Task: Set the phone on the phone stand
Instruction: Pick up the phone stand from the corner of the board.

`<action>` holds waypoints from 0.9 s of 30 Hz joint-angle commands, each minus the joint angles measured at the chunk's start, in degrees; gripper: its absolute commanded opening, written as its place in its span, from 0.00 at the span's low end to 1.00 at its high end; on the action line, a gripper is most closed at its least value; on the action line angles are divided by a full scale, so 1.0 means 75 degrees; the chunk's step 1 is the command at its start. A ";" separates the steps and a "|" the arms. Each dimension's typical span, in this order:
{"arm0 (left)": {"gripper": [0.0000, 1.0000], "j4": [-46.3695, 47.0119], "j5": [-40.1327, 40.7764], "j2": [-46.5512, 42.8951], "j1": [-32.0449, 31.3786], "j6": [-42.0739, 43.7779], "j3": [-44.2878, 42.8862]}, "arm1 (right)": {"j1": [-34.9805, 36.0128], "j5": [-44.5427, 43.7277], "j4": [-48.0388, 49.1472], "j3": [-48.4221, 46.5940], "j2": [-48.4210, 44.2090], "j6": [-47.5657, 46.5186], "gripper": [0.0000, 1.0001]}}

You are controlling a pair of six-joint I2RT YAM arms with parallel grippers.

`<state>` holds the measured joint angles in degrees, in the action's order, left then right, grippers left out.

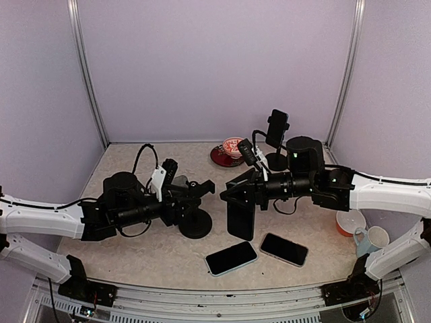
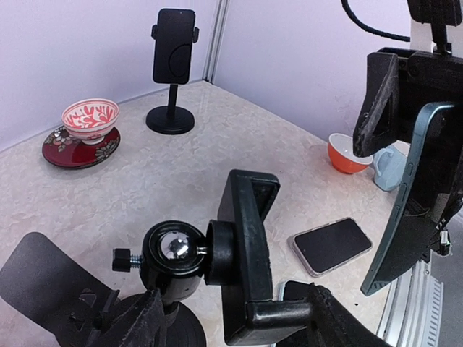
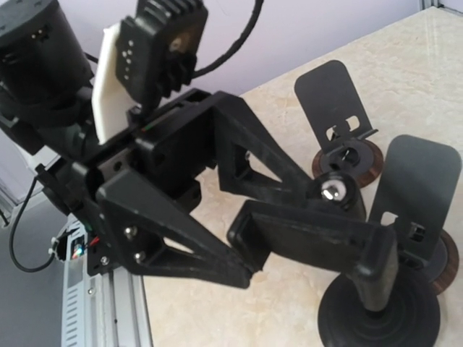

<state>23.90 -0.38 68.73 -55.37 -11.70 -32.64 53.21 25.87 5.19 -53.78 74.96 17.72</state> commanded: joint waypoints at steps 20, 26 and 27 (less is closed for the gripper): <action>0.02 -0.0258 -0.1388 -0.0229 0.0068 0.0771 -0.0481 | -0.0061 0.0878 -0.0512 -0.0929 0.0267 -0.0623 0.00; 0.00 -0.0245 -0.2138 -0.0575 0.0085 0.0862 -0.0476 | 0.0044 0.1967 -0.0593 -0.1353 0.0512 -0.1154 0.00; 0.00 -0.0233 -0.2268 -0.0622 0.0089 0.0836 -0.0465 | 0.0093 0.2123 -0.0593 -0.1417 0.0541 -0.1253 0.00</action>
<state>19.68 -11.20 67.11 -54.72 -5.74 -34.50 53.21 34.59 -0.23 -60.84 78.35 11.97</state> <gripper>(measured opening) 0.220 0.553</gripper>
